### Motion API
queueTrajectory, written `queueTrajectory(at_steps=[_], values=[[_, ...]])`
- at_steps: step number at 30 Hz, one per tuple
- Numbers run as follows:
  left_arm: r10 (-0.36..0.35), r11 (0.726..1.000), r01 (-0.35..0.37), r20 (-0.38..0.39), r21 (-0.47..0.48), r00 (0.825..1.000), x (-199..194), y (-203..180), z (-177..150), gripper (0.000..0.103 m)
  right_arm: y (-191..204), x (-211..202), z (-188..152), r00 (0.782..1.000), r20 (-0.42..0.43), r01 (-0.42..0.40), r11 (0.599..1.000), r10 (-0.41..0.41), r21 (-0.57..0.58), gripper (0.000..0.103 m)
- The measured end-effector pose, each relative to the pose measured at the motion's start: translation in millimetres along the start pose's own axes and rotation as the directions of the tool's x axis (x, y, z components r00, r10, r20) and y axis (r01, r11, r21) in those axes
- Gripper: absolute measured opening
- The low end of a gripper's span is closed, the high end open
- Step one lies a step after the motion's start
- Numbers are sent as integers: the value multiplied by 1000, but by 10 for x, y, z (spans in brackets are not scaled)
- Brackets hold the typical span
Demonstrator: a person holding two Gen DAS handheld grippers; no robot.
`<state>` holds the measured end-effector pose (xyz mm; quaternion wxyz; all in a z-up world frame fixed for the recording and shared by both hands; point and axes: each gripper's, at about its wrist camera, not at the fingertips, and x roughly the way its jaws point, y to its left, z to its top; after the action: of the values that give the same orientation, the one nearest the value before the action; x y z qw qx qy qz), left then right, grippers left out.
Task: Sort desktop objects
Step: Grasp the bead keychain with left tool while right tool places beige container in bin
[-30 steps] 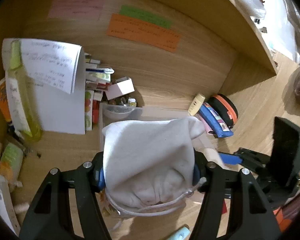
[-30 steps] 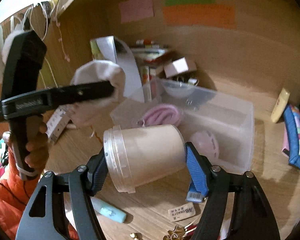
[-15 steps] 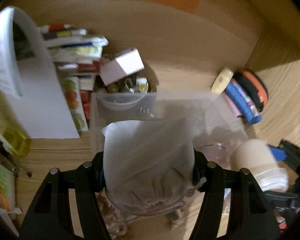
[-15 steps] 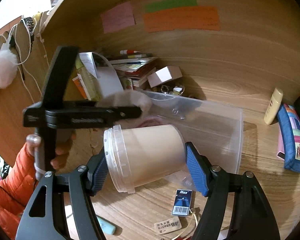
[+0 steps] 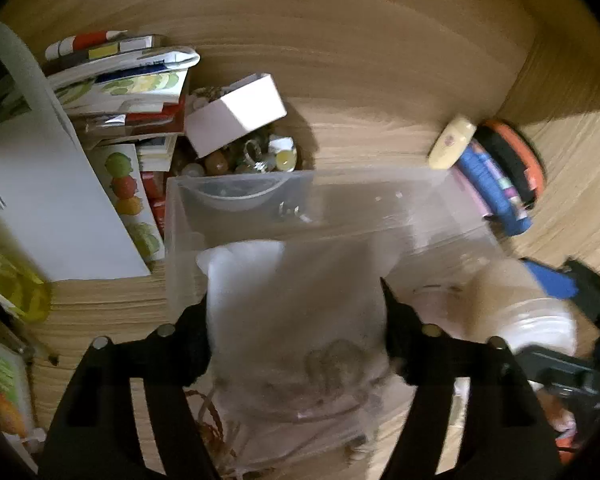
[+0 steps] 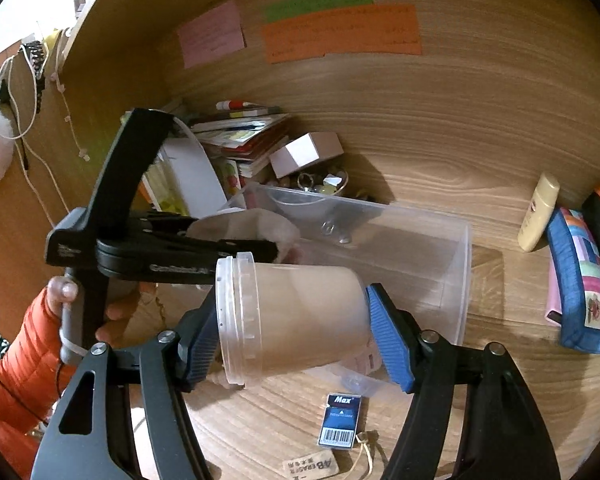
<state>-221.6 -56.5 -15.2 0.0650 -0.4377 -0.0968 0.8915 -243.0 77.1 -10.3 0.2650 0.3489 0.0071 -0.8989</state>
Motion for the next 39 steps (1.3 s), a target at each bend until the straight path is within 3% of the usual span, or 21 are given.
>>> queueTrajectory(at_steps=[3,8,13,18,26,33,39], values=[[-36,999,36,20,-9,999,-59,-4,56,82,18,50,12,1000,1,-2,1000,2,4,64],[-36,999,35,74,18,997,-271,-53,86,83,78,110,47,1000,4,16,1000,-16,-6,64],[23,999,-28,124,43,992,-534,10,-96,84,108,181,85,999,13,39,999,-39,-12,64],[101,994,-107,158,35,982,-784,197,-480,89,176,264,99,996,27,81,996,-80,-32,64],[168,986,-166,58,-31,984,-634,479,-1026,89,58,463,77,997,-15,79,996,-79,29,63],[185,983,-185,8,-9,983,-385,364,-1219,88,-8,520,0,996,-42,85,996,-83,41,63],[231,972,-230,-4,50,973,-284,204,-1302,71,10,535,-50,992,-47,117,993,-116,23,63]])
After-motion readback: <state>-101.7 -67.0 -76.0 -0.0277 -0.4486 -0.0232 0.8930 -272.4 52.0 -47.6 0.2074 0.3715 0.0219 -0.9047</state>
